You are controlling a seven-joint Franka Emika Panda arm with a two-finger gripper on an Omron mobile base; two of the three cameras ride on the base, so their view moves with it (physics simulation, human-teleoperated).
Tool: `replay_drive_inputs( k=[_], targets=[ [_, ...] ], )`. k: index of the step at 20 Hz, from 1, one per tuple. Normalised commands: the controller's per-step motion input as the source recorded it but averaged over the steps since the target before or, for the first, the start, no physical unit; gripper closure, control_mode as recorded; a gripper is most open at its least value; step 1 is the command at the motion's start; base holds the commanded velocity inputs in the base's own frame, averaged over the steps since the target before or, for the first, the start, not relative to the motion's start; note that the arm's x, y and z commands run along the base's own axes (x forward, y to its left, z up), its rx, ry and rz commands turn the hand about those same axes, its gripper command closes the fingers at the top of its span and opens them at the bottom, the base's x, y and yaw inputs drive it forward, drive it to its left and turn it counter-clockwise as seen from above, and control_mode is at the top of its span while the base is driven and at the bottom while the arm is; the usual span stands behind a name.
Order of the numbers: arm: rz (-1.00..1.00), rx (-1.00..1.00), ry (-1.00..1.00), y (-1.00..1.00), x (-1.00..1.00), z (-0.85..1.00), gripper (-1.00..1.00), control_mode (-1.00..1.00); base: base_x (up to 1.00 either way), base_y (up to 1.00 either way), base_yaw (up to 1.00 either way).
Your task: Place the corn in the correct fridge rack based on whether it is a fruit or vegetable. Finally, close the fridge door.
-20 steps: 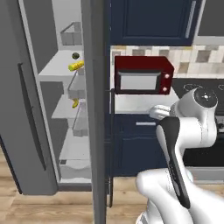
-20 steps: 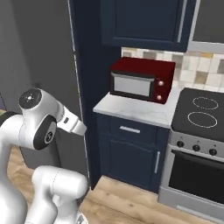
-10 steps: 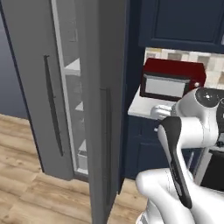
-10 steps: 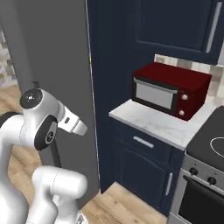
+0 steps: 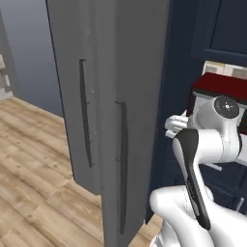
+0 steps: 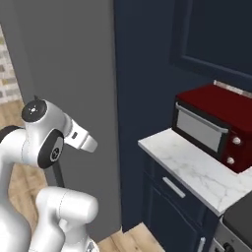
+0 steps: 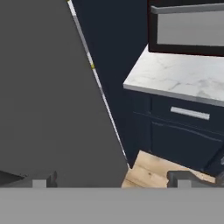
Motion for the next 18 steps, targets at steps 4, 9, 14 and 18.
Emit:
replay_drive_inputs(
  k=[4, 9, 14, 18],
  targets=[
    [0.00, 0.00, 0.00, 0.00, 0.00, 0.00, -1.00, 1.00, 0.26, -0.37, 0.42],
    [0.00, 0.00, 0.00, 0.00, 0.00, 0.00, -1.00, 1.00, 0.25, 0.00, 0.06],
    [0.00, 0.00, 0.00, 0.00, 0.00, 0.00, -1.00, 1.00, 0.20, -0.07, 0.07],
    [0.00, 0.00, 0.00, 0.01, 0.11, 0.00, -1.00, -1.00, 0.05, 0.00, 0.00]
  ],
)
